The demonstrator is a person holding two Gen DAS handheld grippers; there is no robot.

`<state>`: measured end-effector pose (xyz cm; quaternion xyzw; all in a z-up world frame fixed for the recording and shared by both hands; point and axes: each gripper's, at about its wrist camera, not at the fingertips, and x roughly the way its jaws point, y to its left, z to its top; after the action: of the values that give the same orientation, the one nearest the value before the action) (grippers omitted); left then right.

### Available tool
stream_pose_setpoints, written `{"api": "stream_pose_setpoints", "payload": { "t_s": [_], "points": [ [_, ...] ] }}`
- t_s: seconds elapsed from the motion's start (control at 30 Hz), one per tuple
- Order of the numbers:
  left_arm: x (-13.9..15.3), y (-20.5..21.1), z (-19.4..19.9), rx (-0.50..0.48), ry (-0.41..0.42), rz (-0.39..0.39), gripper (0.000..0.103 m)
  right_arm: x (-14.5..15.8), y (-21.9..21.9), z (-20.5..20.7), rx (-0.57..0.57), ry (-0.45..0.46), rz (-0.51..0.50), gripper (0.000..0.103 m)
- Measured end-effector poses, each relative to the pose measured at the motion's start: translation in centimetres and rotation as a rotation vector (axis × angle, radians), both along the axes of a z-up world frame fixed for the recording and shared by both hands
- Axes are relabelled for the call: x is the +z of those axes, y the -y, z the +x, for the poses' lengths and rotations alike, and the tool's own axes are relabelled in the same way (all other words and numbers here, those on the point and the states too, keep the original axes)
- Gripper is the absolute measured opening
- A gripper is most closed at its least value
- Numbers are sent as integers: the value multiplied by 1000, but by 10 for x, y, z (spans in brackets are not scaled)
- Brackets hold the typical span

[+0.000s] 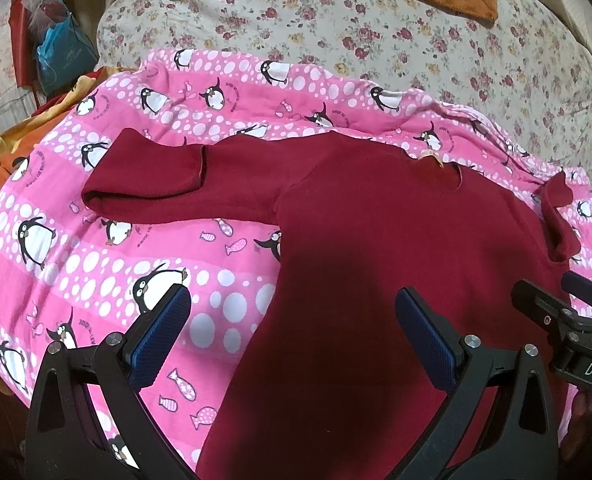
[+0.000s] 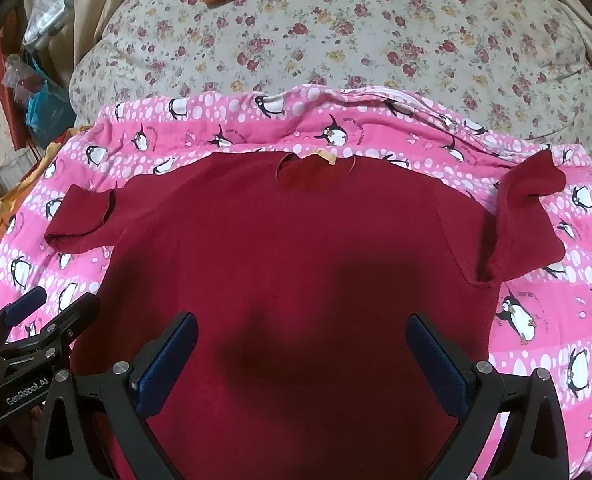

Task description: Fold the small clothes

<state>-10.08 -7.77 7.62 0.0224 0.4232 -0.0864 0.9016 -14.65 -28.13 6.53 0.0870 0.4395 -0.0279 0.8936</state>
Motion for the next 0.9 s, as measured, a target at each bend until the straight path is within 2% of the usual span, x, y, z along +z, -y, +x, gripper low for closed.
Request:
{"api": "stream_pose_setpoints", "payload": {
  "t_s": [0.53, 0.9],
  "points": [
    [-6, -6, 6, 15, -6, 13, 102, -6, -4, 2, 16, -20, 0, 103],
    [-12, -13, 14, 52, -3, 52, 102, -11, -8, 8, 34, -32, -13, 103]
  ]
}}
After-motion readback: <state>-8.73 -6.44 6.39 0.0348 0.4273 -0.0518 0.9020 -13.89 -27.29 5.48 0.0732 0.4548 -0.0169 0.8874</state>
